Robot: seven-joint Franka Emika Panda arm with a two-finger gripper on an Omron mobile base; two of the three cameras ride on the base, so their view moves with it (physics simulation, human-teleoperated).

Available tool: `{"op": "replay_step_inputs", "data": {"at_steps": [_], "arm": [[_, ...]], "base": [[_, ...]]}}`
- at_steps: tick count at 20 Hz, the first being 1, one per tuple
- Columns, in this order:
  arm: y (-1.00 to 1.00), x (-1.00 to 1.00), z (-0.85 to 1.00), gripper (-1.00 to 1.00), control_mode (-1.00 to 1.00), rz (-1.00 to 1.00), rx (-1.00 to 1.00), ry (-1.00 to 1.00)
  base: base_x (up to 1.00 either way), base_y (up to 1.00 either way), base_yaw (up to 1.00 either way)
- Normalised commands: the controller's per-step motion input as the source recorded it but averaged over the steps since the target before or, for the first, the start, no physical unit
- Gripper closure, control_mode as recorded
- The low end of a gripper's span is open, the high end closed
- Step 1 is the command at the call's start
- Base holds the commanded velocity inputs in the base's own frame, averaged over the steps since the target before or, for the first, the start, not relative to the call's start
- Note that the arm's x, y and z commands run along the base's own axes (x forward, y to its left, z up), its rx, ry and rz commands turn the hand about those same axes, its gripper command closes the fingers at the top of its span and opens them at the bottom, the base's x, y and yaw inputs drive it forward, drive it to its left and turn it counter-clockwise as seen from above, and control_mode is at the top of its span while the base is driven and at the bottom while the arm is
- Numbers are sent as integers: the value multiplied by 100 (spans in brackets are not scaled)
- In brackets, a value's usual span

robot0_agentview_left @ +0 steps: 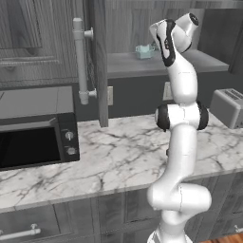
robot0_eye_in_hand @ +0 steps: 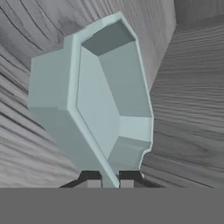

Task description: Retrieve the tupperware from the cabinet, then place the raw meat into the tupperware to avoid contamination.

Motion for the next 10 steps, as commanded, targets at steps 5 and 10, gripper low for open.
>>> {"op": "replay_step_inputs", "data": {"at_steps": [5, 10], "arm": [[-1, -43, 0, 100, -100, 0, 2, -5], [0, -55, 0, 100, -100, -1, 5, -7]], "base": [[0, 0, 0], [0, 0, 0]]}}
